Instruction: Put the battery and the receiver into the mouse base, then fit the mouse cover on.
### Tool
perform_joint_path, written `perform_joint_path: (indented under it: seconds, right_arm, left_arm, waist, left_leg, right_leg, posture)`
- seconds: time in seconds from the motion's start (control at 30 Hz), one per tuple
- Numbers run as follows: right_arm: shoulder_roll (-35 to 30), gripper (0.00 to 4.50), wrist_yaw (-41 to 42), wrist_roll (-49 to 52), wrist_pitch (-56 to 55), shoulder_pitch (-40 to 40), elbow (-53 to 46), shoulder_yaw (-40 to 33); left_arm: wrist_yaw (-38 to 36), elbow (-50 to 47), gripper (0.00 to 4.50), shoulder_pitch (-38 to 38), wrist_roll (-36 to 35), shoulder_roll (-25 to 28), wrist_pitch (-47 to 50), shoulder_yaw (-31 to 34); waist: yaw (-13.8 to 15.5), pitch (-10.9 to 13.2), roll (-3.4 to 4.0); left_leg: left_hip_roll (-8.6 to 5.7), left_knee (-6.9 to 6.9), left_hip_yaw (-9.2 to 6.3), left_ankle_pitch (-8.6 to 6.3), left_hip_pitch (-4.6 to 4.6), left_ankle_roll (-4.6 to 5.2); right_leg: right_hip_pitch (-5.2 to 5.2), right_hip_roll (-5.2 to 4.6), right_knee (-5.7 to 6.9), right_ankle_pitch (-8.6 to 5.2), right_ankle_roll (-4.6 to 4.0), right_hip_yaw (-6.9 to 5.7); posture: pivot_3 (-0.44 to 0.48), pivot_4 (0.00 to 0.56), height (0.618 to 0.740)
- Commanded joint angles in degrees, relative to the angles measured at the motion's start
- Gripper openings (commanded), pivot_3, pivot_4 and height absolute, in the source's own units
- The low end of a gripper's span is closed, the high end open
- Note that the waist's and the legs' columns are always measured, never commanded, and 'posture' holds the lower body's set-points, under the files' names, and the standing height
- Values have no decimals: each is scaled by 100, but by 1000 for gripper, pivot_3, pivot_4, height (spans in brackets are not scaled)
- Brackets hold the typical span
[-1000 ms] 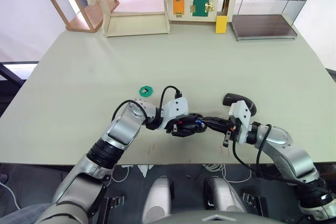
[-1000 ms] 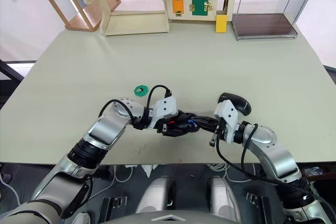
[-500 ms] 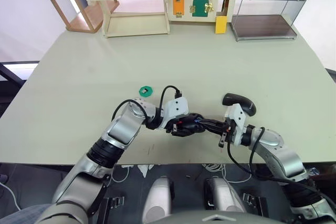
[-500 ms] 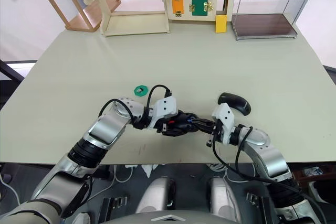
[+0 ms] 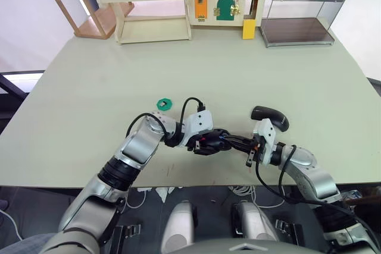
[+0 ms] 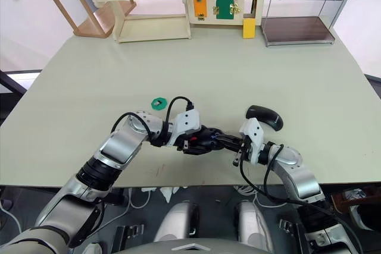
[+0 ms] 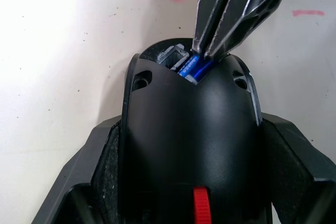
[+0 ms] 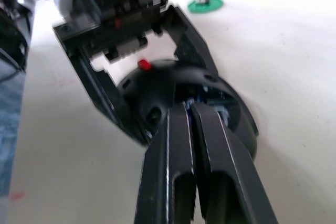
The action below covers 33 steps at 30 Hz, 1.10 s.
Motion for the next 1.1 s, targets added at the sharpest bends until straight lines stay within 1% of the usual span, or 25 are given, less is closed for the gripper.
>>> perform_joint_path:
  seconds: [0.03, 0.2, 0.33, 0.57, 0.63, 0.8, 0.87, 1.1]
  right_arm:
    - [-58, 96, 92, -244, -4, 125, 368, 146]
    - [-141, 96, 191, -350, 98, 106, 397, 260]
    - [-260, 96, 214, -412, 168, 116, 239, 270]
    - [-361, 96, -99, -388, 0, 158, -196, -145]
    - [-382, 96, 11, -156, -480, 373, -427, -470]
    - [-734, 96, 273, -117, -829, 712, -635, -717]
    - [-845, 96, 468, 123, -1033, 878, -717, -966]
    - [-1166, 96, 984, 709, -1162, 1298, -841, -1562]
  left_arm:
    - [-121, 88, 2972, 137, 67, -17, 141, -339]
    - [-131, 77, 2972, 143, 78, -14, 149, -336]
    - [-138, 81, 2972, 149, 87, -11, 138, -343]
    - [-121, 58, 2972, 151, 86, -38, 148, -348]
    - [-116, 72, 2972, 155, 95, -43, 131, -352]
    - [-108, 94, 2972, 152, 112, -64, 106, -360]
    - [-107, 108, 2972, 144, 115, -76, 91, -362]
    - [-133, 157, 2972, 116, 147, -111, 41, -367]
  waist:
    - [-1, -6, 1]
    - [-6, -8, 1]
    - [-3, -10, 1]
    - [0, -10, 2]
    - [17, -9, 2]
    - [20, -3, 7]
    - [33, -3, 7]
    - [72, -3, 6]
  left_leg:
    - [0, 0, 1, 0, 2, 0]
    - [0, -11, 11, -1, 30, 0]
    - [0, -13, 15, -1, 33, 0]
    - [0, -13, 16, -1, 33, 0]
    - [0, -13, 17, -1, 32, 0]
    - [-1, -14, 29, -1, 27, 0]
    - [-1, -13, 33, -1, 30, 0]
    - [-1, -13, 39, -1, 29, 0]
  right_leg:
    - [1, 0, 0, 0, 0, 2]
    - [18, 0, 0, -4, -5, 12]
    - [18, 0, 0, -5, -6, 15]
    - [18, 0, 0, -6, -7, 16]
    - [18, -1, -1, -6, -7, 16]
    - [13, -4, -3, -7, -3, 26]
    - [12, -4, -1, -8, -3, 30]
    - [10, -4, -3, -8, -3, 35]
  posture:
    - [0, 150, 740]
    - [0, 150, 740]
    - [0, 150, 740]
    - [0, 150, 740]
    - [0, 150, 740]
    - [0, 150, 740]
    - [0, 150, 740]
    - [0, 150, 740]
